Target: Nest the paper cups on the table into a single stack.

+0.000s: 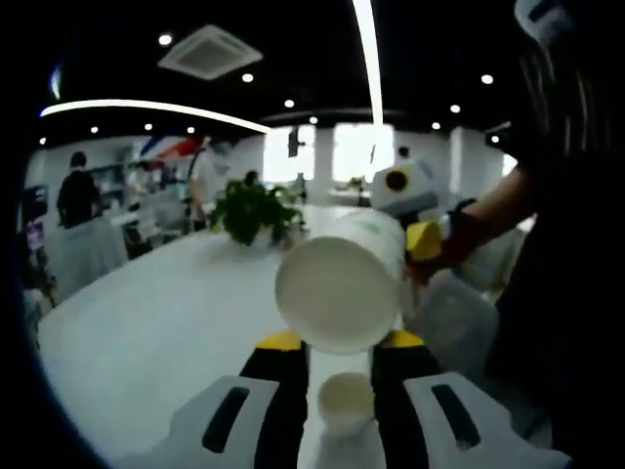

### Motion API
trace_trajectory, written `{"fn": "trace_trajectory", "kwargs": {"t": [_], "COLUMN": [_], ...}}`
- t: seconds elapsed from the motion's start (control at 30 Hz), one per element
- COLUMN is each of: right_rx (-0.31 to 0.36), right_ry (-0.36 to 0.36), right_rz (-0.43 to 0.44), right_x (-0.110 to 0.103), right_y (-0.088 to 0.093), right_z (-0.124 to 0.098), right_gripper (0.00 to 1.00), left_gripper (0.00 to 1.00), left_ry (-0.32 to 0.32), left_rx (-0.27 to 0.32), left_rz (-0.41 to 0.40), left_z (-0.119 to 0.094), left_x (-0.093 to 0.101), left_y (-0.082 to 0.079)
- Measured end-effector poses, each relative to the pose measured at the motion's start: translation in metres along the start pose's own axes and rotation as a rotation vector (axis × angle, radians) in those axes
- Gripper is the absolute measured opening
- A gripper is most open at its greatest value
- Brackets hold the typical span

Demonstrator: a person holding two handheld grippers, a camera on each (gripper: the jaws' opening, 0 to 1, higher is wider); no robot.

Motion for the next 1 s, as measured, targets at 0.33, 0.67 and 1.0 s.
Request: {"fn": "trace_trajectory", "kwargs": {"t": [0.33,0.67,1.0], "right_rx": [-0.001,-0.026,-0.069], "right_ry": [-0.001,0.02,0.074], "right_rz": [-0.011,-0.02,-0.021], "right_x": [-0.001,0.003,0.013], "right_y": [-0.001,0.0,0.001], "right_z": [0.002,-0.001,-0.007], "right_gripper": [0.0,0.0,0.0], "left_gripper": [0.24,0.32,0.52], "left_ry": [-0.018,-0.052,-0.139], "left_rx": [0.005,0.018,0.027], "left_rz": [0.008,-0.004,-0.009], "left_z": [-0.002,-0.002,-0.005], "left_x": [0.0,-0.002,-0.006], "left_y": [0.001,0.006,0.016]}}
Point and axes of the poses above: the point that each gripper's makers call its tool centre point, and the gripper's own axes: z roughly forward along the fingers, x roughly to its right, y roughly out of its underside, the point moved 4 cm from there along -z, roughly backward along the fingers, and after that the axes turned 5 degrees about x, right-handed, at the moved point
